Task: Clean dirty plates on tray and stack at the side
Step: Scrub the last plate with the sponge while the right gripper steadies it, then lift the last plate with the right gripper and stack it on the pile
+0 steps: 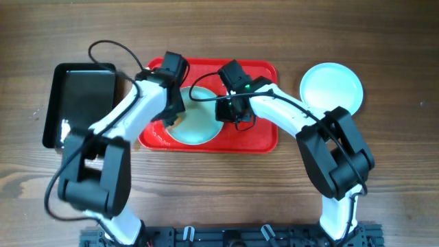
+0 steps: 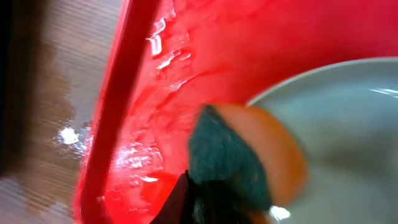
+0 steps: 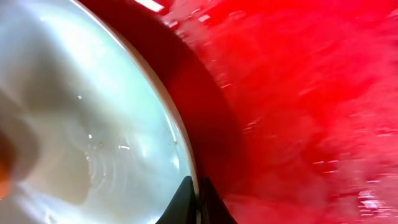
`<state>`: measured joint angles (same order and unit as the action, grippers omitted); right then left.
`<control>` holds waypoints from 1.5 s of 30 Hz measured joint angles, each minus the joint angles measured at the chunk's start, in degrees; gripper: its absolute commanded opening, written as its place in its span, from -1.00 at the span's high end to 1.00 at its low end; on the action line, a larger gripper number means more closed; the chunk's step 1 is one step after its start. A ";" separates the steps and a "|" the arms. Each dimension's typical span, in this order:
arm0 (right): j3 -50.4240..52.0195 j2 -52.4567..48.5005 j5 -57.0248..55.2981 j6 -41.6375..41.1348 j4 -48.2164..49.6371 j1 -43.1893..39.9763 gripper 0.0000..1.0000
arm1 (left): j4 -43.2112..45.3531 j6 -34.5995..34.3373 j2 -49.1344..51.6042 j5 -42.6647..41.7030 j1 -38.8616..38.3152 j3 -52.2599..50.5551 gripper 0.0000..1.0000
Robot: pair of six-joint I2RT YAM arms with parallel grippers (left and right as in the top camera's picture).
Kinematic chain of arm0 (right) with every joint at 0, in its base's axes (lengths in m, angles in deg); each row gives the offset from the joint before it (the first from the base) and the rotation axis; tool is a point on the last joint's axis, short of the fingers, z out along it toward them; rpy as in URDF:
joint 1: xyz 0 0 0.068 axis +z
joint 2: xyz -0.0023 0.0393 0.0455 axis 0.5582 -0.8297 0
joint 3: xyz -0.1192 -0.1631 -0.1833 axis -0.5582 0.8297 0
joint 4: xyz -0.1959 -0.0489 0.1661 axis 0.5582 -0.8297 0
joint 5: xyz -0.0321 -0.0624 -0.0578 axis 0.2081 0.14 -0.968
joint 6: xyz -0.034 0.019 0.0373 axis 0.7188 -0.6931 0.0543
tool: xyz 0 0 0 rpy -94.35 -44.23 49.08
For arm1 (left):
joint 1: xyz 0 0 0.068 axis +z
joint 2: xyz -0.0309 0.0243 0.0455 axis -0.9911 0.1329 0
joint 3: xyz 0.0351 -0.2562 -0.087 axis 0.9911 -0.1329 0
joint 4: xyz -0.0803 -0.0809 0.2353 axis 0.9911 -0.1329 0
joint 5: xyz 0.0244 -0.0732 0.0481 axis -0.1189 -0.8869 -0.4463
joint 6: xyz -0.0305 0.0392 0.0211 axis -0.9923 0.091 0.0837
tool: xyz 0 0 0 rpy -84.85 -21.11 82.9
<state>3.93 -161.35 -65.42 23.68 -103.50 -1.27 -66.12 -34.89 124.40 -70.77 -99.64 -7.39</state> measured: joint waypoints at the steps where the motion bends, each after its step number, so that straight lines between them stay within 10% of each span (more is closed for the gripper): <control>1: -0.02 0.00 -0.59 -0.07 -0.11 -0.63 0.91 | 2.16 -0.22 -1.90 -3.19 -0.09 -0.13 0.92; 12: -0.07 0.00 -1.22 -1.31 -0.09 -1.01 0.91 | 10.62 -3.48 4.07 -21.55 -8.50 -0.85 0.92; 27: -0.17 0.00 -1.27 -1.29 -0.22 -0.42 0.91 | -8.26 -1.22 5.35 14.56 0.63 10.16 0.92; 33: -2.29 0.00 -3.61 0.81 -4.55 -0.96 0.92 | -14.49 -1.25 0.35 6.32 2.19 16.04 0.92; 45: -26.08 4.98 -49.27 17.11 -31.43 0.31 0.91 | -13.94 -1.22 0.26 -7.37 1.97 11.19 0.92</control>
<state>-22.14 -156.37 -114.69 40.79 -134.93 -0.96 -80.07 -36.11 124.67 -78.13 -97.67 3.80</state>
